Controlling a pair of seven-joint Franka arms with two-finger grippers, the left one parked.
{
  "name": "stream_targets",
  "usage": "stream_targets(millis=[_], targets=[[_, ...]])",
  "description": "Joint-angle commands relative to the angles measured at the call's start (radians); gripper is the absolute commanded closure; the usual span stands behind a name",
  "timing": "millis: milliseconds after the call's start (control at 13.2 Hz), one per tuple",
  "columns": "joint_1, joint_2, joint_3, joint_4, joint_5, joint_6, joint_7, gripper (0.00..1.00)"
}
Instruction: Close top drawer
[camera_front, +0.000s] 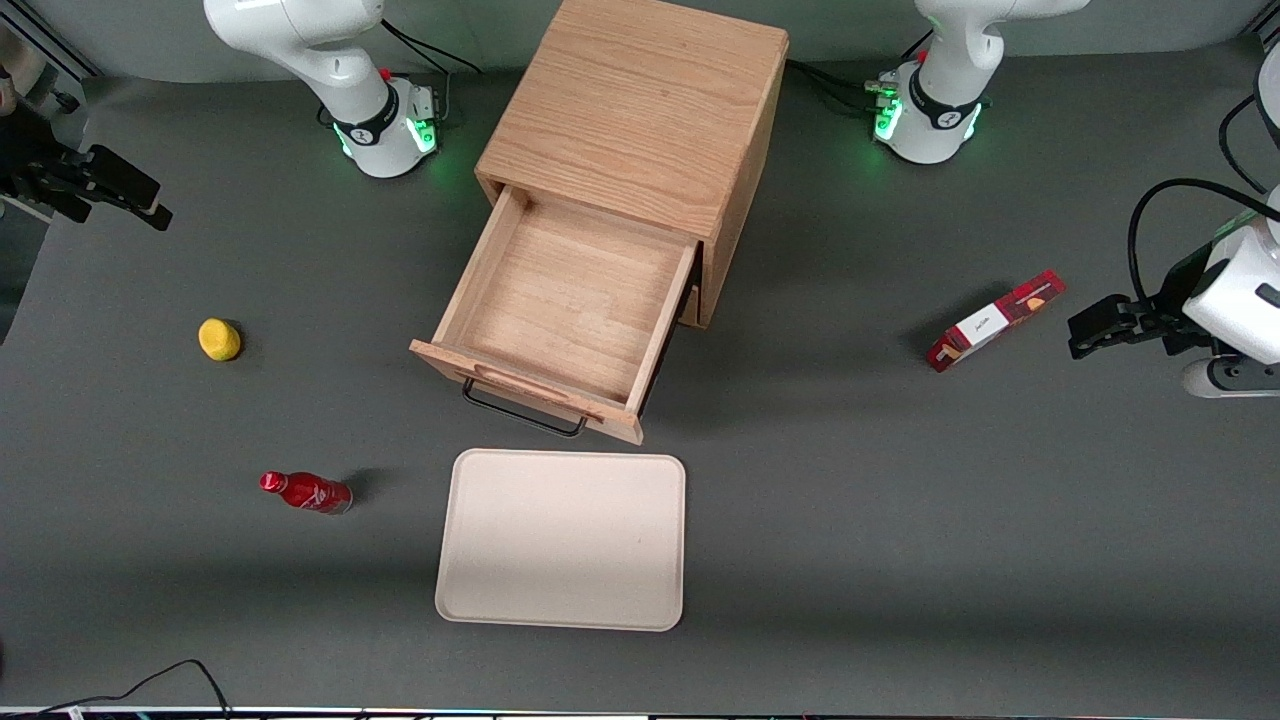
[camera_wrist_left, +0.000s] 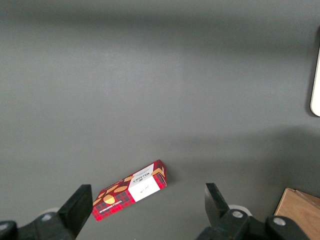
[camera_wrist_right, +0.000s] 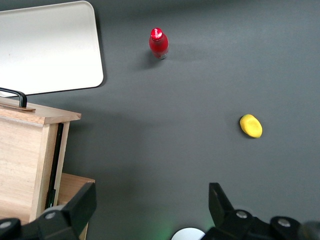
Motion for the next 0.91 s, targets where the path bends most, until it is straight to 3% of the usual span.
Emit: stream_targets(millis=[0, 830], targets=[[-0.003, 0.012, -0.005, 0.024, 0.014, -0.035, -0.005, 0.00], [0.010, 0.033, -0.016, 0.067, -0.003, -0.041, 0.000, 0.00]])
